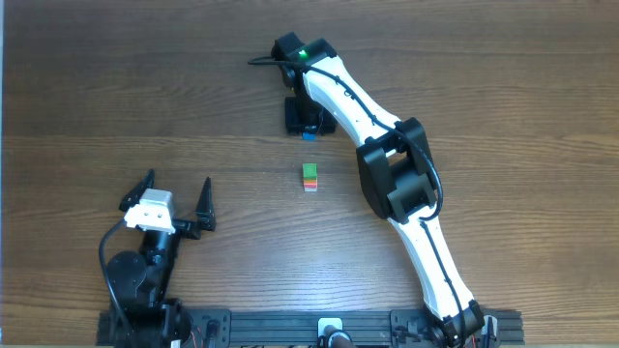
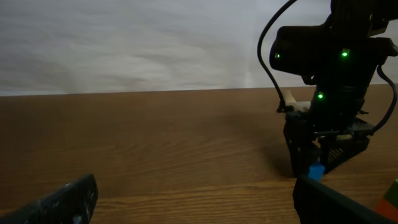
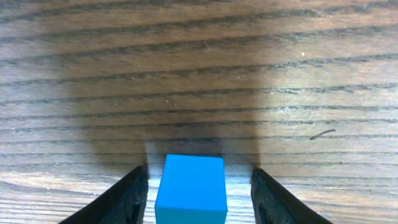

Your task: Stack Cubes

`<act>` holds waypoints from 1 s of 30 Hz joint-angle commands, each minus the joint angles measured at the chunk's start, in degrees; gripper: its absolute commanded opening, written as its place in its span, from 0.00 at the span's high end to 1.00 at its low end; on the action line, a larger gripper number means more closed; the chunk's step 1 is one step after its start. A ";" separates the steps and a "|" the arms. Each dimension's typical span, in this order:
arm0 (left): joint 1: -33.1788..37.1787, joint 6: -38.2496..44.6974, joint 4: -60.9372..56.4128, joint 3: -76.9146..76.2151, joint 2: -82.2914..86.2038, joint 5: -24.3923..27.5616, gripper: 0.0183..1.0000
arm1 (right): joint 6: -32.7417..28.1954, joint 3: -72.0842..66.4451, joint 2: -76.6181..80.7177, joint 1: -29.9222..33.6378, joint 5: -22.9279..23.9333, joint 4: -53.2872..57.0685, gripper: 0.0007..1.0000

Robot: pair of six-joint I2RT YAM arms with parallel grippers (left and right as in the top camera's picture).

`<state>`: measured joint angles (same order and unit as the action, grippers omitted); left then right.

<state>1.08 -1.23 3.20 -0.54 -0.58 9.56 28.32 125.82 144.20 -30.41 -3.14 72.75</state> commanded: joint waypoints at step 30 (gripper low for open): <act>-0.24 0.83 0.24 0.20 0.42 -0.20 0.00 | 0.37 -0.35 0.46 0.00 -0.48 0.50 0.74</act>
<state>1.08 -1.23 3.20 -0.54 -0.58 9.56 28.38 125.75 144.20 -30.41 -3.14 73.03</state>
